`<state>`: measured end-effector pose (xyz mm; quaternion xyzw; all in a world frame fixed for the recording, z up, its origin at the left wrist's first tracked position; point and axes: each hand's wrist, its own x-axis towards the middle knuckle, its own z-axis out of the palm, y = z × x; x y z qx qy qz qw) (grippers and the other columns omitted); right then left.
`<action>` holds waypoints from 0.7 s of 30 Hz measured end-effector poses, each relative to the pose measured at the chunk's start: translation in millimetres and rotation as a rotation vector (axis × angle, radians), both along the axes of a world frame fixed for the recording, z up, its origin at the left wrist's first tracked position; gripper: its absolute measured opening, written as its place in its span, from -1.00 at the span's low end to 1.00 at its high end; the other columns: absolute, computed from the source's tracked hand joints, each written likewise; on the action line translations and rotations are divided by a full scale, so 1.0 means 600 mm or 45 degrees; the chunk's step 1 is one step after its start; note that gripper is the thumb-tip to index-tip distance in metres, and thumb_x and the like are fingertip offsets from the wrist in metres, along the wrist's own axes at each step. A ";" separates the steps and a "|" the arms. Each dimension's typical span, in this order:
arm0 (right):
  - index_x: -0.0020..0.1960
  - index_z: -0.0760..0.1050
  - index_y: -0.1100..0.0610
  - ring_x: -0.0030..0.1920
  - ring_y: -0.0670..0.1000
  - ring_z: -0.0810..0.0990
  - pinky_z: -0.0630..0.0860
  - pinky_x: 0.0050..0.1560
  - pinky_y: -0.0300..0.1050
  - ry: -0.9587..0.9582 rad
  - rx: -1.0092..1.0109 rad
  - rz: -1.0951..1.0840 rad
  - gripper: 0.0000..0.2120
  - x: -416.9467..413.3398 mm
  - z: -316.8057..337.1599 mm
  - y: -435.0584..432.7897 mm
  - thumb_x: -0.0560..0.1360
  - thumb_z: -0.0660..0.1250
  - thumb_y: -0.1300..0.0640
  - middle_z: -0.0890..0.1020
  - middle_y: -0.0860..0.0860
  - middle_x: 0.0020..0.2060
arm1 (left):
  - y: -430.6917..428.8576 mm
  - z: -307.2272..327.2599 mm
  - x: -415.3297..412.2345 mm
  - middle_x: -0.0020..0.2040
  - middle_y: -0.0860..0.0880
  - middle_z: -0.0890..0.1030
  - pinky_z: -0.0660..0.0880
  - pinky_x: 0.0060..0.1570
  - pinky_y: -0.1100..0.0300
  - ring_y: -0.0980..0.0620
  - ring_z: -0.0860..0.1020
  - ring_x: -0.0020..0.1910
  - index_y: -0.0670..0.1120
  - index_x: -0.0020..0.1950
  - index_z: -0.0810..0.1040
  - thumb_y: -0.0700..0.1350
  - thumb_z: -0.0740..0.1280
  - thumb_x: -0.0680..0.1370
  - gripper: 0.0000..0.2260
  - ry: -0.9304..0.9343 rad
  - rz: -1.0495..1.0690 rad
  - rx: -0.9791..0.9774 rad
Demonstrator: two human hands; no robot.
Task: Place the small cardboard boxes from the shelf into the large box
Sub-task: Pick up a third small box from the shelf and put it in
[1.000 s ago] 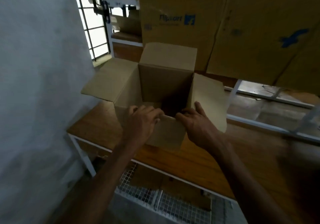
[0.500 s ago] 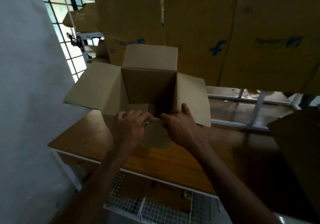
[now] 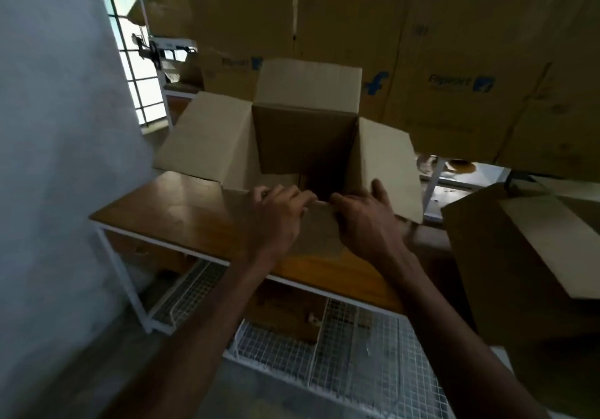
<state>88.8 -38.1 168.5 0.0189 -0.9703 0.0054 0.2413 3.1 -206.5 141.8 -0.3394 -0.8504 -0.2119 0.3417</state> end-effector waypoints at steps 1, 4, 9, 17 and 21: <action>0.22 0.47 -0.08 0.28 0.12 0.52 0.04 0.48 0.37 0.027 0.012 -0.020 -0.70 0.025 0.003 0.009 0.50 0.35 0.08 0.69 -0.04 0.07 | 0.011 0.003 0.025 0.03 0.07 0.67 0.29 0.09 0.00 -0.05 0.59 0.04 0.11 0.20 0.63 -0.15 0.46 0.53 -0.71 0.002 -0.016 0.013; 0.23 0.51 -0.02 0.31 0.16 0.52 0.04 0.48 0.41 0.113 0.009 -0.076 -0.69 0.103 0.017 0.042 0.49 0.40 0.11 0.70 0.01 0.07 | 0.056 0.019 0.094 0.03 0.05 0.66 0.30 0.12 -0.02 -0.05 0.59 0.04 0.10 0.22 0.62 -0.17 0.44 0.55 -0.72 0.021 -0.101 0.048; 0.20 0.53 0.01 0.33 0.18 0.51 0.02 0.50 0.40 0.205 0.067 -0.176 -0.67 0.227 0.059 0.134 0.45 0.45 0.12 0.71 0.04 0.07 | 0.165 0.062 0.196 0.03 0.04 0.66 0.32 0.15 -0.03 -0.05 0.59 0.06 0.08 0.23 0.63 -0.17 0.43 0.56 -0.73 0.097 -0.205 0.126; 0.15 0.56 0.03 0.32 0.17 0.52 0.04 0.48 0.42 0.420 0.128 -0.329 -0.75 0.430 0.118 0.356 0.48 0.32 0.04 0.71 0.03 0.03 | 0.409 0.130 0.368 0.08 -0.02 0.67 0.36 0.19 -0.12 -0.11 0.60 0.11 0.02 0.26 0.62 -0.02 0.25 0.57 -0.70 0.225 -0.378 0.171; 0.13 0.56 0.04 0.32 0.18 0.50 0.04 0.48 0.42 0.465 0.164 -0.386 -0.76 0.535 0.134 0.514 0.47 0.31 0.09 0.71 0.04 0.00 | 0.580 0.142 0.463 0.07 -0.02 0.67 0.34 0.17 -0.09 -0.11 0.60 0.10 0.02 0.26 0.62 -0.16 0.38 0.56 -0.72 0.280 -0.414 0.258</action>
